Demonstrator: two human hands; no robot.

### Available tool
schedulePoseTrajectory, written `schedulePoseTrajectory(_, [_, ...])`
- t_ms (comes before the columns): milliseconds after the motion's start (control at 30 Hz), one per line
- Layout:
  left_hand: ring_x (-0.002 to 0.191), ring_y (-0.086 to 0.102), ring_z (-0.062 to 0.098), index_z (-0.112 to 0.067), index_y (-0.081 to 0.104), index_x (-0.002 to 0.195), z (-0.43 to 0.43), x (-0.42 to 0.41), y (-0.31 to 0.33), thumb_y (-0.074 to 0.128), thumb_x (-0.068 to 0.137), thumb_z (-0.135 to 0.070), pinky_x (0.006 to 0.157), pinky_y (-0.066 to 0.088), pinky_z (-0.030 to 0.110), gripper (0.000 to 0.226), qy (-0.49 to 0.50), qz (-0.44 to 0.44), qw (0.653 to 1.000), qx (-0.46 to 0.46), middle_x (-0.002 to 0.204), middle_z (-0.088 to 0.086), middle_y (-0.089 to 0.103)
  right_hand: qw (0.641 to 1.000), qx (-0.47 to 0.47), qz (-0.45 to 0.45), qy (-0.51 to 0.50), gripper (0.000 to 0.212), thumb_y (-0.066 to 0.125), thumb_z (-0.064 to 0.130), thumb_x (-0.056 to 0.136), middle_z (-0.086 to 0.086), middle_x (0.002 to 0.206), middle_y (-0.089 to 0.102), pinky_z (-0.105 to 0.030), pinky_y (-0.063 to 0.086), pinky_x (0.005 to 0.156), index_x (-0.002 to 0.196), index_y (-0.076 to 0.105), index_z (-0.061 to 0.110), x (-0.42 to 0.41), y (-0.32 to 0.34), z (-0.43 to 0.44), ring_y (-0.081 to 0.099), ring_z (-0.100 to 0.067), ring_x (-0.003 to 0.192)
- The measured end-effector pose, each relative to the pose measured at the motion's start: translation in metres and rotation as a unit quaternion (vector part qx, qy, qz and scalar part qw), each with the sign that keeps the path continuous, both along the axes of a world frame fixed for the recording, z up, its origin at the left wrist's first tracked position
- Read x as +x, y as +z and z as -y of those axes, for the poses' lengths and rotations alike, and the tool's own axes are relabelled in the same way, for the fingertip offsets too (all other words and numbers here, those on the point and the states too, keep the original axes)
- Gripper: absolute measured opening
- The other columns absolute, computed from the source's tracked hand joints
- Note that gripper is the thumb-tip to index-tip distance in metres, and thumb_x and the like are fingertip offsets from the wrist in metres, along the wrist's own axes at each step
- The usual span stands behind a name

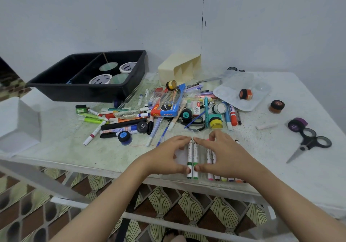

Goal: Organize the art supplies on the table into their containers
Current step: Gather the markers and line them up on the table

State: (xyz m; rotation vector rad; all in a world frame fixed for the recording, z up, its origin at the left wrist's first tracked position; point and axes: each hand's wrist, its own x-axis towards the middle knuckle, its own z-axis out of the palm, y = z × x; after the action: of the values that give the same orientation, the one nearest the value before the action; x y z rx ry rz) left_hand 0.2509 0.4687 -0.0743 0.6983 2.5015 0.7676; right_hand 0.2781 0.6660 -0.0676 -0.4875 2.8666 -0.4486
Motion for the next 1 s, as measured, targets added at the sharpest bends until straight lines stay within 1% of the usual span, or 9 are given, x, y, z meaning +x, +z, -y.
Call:
schedulePoseTrajectory(100, [0.122,0.035,0.003,-0.018,0.020,0.149,-0.001,0.001,0.001,0.075,0.076,-0.027,0.084,0.035,0.007,0.092,-0.001,-0.006,1.000,-0.010,0.152,-0.008,0.020,1.000,0.020,0.005,0.013,0.091,0.057,0.074,0.070,0.002,0.120,0.029,-0.026,0.030,0.081,0.146,0.020,0.042,0.000,0.002,0.001,0.031,-0.013,0.112])
schedulePoseTrajectory(200, [0.134,0.027,0.011,-0.018,0.019,0.150,-0.004,0.003,0.006,0.071,0.079,-0.033,0.103,0.031,0.022,0.090,-0.020,-0.053,0.996,-0.067,0.153,-0.005,0.021,0.999,0.030,0.006,0.014,0.092,0.057,0.073,0.070,0.000,0.120,0.028,-0.028,0.033,0.084,0.147,0.019,0.040,0.003,0.004,0.002,0.032,-0.016,0.111])
schedulePoseTrajectory(333, [0.139,0.018,0.012,-0.018,0.014,0.151,-0.005,0.010,0.009,0.064,0.084,-0.037,0.111,0.021,0.027,0.086,-0.034,-0.094,0.987,-0.128,0.154,-0.004,0.019,0.999,0.048,0.008,0.019,0.090,0.057,0.068,0.075,-0.001,0.146,0.015,-0.038,0.034,0.103,0.149,0.017,0.034,0.005,0.009,0.009,0.024,-0.024,0.132])
schedulePoseTrajectory(433, [0.138,0.019,0.011,-0.019,0.016,0.150,-0.003,0.012,0.010,0.064,0.084,-0.035,0.109,0.019,0.023,0.083,-0.028,-0.091,0.989,-0.110,0.153,-0.003,0.022,0.998,0.058,0.015,0.027,0.090,0.057,0.066,0.075,0.002,0.151,0.009,-0.041,0.032,0.106,0.148,0.018,0.032,0.004,0.011,0.010,0.018,-0.023,0.137])
schedulePoseTrajectory(533, [0.131,0.030,0.009,-0.022,0.029,0.146,-0.001,0.016,0.008,0.066,0.081,-0.033,0.104,0.026,0.021,0.075,0.007,-0.090,0.994,-0.061,0.143,-0.005,0.035,0.998,0.058,0.018,0.027,0.091,0.058,0.067,0.074,0.002,0.152,0.011,-0.040,0.032,0.106,0.148,0.019,0.032,0.002,0.012,0.010,0.018,-0.022,0.137])
schedulePoseTrajectory(667, [0.115,0.045,-0.001,-0.024,0.054,0.129,0.012,0.022,0.000,0.062,0.086,-0.030,0.095,0.035,0.014,0.044,0.074,-0.130,0.988,0.031,0.128,-0.012,0.052,0.997,0.067,0.019,0.029,0.092,0.058,0.069,0.073,0.004,0.152,0.012,-0.039,0.034,0.106,0.148,0.019,0.033,0.001,0.014,0.012,0.020,-0.021,0.136])
schedulePoseTrajectory(767, [0.100,0.052,-0.006,-0.028,0.062,0.116,0.034,0.021,0.000,0.061,0.089,-0.024,0.086,0.042,0.012,0.028,0.149,-0.166,0.970,0.097,0.112,-0.016,0.059,0.994,0.100,0.021,0.033,0.091,0.060,0.069,0.071,0.005,0.152,0.015,-0.038,0.034,0.106,0.147,0.023,0.034,-0.004,0.021,0.016,0.020,-0.020,0.137])
schedulePoseTrajectory(900, [0.086,0.059,-0.002,-0.032,0.067,0.098,0.080,0.010,0.003,0.062,0.087,-0.012,0.073,0.046,0.013,0.023,0.250,-0.213,0.934,0.139,0.094,-0.020,0.064,0.992,0.116,0.040,0.022,0.079,0.063,0.069,0.069,0.006,0.148,0.026,-0.036,0.038,0.101,0.139,0.040,0.039,-0.016,0.033,0.022,0.029,-0.016,0.133])
schedulePoseTrajectory(1000, [0.079,0.059,0.000,-0.026,0.069,0.094,0.123,-0.004,0.003,0.060,0.086,-0.007,0.066,0.043,0.010,0.022,0.326,-0.225,0.910,0.120,0.090,-0.017,0.065,0.992,0.122,0.042,-0.002,0.053,0.059,0.066,0.075,0.008,0.127,0.046,-0.031,0.045,0.089,0.118,0.062,0.035,-0.031,0.042,0.032,0.045,-0.013,0.116])
